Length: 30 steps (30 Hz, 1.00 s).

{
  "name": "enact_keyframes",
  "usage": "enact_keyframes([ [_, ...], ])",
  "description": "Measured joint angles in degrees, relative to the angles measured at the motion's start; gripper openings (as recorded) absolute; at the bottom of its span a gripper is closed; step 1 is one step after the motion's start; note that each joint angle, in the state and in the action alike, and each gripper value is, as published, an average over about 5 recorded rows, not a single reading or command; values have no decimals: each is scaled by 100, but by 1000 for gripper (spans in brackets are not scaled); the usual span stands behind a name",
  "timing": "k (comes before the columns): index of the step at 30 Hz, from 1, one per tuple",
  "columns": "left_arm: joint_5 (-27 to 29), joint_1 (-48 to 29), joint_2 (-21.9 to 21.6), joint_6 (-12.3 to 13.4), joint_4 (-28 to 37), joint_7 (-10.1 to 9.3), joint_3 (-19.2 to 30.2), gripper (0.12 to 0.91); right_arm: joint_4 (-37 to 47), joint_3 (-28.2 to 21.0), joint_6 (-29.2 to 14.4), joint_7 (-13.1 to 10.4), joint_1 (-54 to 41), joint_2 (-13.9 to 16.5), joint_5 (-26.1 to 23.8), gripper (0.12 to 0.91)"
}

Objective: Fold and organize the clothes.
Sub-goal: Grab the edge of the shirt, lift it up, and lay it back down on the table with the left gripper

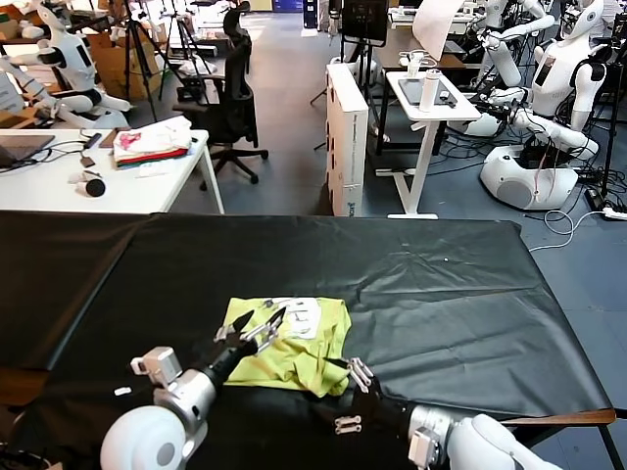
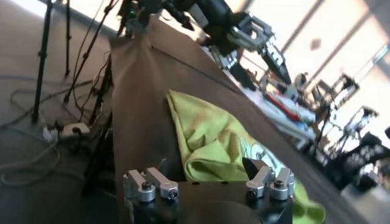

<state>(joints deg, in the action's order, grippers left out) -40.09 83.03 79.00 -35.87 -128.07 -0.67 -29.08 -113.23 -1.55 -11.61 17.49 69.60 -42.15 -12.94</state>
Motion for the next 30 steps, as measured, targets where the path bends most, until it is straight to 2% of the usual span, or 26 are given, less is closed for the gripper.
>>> enact_keyframes([
  [2, 18, 5, 14, 1, -1, -3, 0, 907, -6, 26, -26, -3, 17, 39, 19, 768],
  [4, 33, 11, 25, 1, 1, -6, 0, 907, -18, 66, -49, -7, 46, 86, 49, 667],
  [12, 69, 19, 57, 6, 31, -15, -24, 907, -25, 346, -165, -3, 247, 299, 200, 210],
  [14, 74, 15, 59, 11, 48, -15, -34, 907, -13, 400, -199, 7, 288, 325, 208, 149],
  [22, 85, -23, 66, 35, 109, -15, -51, 907, 43, 605, -372, 34, 465, 447, 254, 139],
  [30, 122, -29, 61, 72, 158, -6, -51, 907, -91, 889, -756, -37, 672, 483, 657, 139],
])
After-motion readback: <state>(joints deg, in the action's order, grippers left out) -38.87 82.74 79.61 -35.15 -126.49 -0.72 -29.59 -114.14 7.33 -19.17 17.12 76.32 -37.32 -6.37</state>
